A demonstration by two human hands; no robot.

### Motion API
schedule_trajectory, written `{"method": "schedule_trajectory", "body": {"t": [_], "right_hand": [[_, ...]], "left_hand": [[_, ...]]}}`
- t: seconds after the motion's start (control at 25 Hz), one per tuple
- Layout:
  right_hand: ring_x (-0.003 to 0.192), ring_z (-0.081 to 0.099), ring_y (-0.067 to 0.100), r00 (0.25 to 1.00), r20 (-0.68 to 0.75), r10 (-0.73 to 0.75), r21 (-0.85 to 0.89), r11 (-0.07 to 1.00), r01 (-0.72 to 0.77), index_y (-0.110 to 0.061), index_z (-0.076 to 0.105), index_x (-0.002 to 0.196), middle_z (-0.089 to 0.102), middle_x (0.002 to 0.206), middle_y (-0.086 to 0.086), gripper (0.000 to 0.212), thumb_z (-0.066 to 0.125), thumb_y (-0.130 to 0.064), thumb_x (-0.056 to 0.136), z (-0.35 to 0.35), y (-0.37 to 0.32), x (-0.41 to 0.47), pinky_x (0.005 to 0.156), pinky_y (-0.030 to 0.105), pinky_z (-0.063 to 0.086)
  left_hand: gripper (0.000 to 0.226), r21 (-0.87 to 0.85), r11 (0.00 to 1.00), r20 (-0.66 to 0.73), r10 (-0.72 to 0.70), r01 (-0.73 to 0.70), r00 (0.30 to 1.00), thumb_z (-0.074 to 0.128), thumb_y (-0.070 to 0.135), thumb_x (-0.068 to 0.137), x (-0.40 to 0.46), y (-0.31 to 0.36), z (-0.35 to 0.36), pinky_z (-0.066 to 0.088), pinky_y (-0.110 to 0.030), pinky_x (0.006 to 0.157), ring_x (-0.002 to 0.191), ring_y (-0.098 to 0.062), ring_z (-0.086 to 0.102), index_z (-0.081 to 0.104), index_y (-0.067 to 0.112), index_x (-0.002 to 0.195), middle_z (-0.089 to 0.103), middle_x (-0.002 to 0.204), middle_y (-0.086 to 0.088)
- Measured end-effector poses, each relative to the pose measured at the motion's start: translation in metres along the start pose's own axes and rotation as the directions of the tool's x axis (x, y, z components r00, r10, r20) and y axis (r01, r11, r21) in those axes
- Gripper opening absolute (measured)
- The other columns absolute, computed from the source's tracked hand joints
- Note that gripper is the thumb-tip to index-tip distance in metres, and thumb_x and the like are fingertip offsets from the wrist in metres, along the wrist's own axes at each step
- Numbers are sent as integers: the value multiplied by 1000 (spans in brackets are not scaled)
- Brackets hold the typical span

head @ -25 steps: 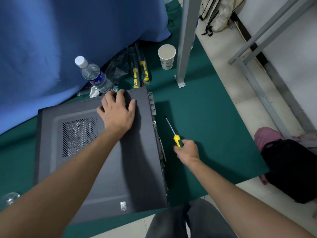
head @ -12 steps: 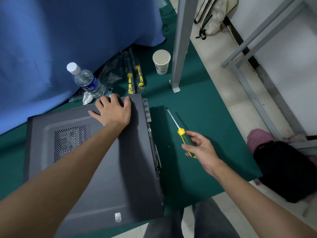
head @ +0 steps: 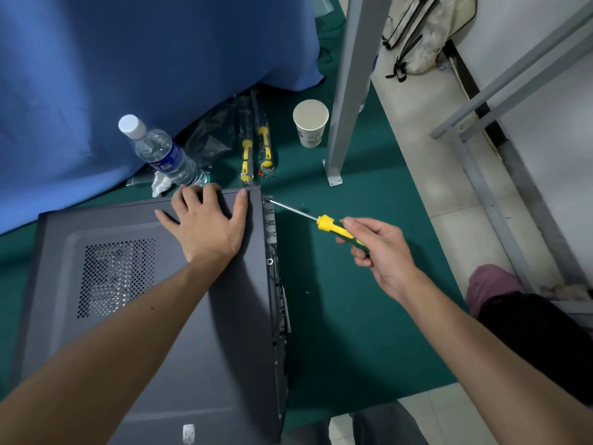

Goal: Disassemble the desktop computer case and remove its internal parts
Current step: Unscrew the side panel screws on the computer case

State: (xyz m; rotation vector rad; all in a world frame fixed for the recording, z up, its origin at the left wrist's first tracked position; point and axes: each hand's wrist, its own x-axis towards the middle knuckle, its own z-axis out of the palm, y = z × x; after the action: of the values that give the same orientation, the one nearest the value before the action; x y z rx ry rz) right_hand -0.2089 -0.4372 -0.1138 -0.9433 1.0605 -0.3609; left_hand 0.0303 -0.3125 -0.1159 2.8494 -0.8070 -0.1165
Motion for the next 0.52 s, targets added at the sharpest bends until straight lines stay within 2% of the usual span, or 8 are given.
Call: {"method": "schedule_trajectory", "body": {"t": [0.52], "right_hand": [[50,38,14,992,122,-44,-100,993,56,-14,77,93,71,82,19,12,71,-23,88,-20,-15,29,43,21,31]], "left_hand": [[61,-7,1000,-59,-20,20,998,32,72,88,0,1,3,7,-63,114,133,-32,30,56,21,113,48,121,-10]]}}
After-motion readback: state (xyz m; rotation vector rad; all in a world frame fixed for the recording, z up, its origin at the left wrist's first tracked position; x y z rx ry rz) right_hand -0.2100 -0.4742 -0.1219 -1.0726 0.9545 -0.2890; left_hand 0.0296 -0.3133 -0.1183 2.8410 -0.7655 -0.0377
